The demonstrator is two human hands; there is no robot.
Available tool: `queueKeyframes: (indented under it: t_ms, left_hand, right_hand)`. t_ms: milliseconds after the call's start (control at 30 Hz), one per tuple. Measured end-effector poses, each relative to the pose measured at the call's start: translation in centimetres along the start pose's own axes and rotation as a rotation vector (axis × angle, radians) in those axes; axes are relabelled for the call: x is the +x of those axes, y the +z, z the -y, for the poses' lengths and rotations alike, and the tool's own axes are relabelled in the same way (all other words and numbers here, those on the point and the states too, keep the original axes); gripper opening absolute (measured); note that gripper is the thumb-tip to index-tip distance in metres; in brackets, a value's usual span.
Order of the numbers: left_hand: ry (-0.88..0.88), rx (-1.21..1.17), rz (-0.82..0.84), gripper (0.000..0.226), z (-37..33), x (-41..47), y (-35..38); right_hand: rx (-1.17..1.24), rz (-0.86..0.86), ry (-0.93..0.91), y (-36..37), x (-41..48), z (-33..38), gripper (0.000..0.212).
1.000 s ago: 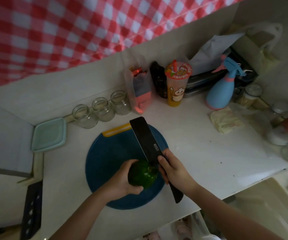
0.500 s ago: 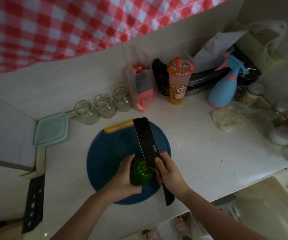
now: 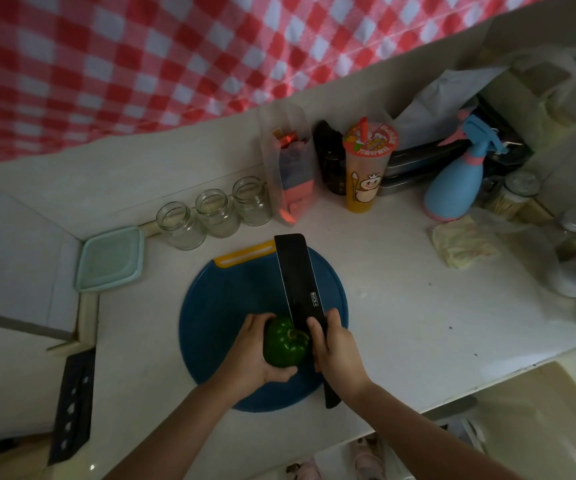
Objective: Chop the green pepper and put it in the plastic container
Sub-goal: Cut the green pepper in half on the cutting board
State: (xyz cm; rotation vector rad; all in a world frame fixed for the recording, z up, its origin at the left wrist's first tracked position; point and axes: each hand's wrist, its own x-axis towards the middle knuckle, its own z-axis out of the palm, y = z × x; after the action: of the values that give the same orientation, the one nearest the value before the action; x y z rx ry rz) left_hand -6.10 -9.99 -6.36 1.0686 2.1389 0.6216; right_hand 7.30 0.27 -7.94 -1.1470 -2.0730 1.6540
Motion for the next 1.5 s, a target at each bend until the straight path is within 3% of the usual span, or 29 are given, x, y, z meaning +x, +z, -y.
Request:
queueKeyframes:
  t_ms: [300, 567, 700, 933, 1100, 1267, 1500]
  left_hand:
    - [-0.021, -0.027, 0.118, 0.089, 0.7, 0.9, -1.0]
    - [-0.032, -0.066, 0.256, 0.084, 1.1, 1.9, -2.4]
    - [0.003, 0.049, 0.305, 0.088, 1.1, 2.4, -3.5]
    - [-0.009, 0.003, 0.016, 0.104, 0.1, -1.2, -1.3]
    - [-0.049, -0.129, -0.200, 0.101, -0.7, -1.8, 1.3]
    - [-0.003, -0.090, -0.144, 0.084, 0.3, -0.4, 0.4]
    - [-0.034, -0.125, -0.119, 0.077, 1.0, 0.6, 0.0]
  right_hand:
    - [0.007, 0.062, -0.027, 0.6, 0.9, -0.1, 0.015]
    - [-0.038, 0.193, -0.047, 0.2, 1.9, 0.6, 0.025]
    - [-0.004, 0.156, -0.051, 0.5, 1.8, 0.7, 0.024]
    - [-0.006, -0.073, -0.037, 1.8, 0.1, 0.5, 0.014]
    - [-0.041, -0.088, -0.024, 2.0, -0.6, 0.7, 0.016]
    - [-0.118, -0.064, -0.020, 2.2, 0.1, 0.9, 0.015]
    - [-0.166, -0.062, -0.029, 2.8, 1.2, 1.2, 0.017]
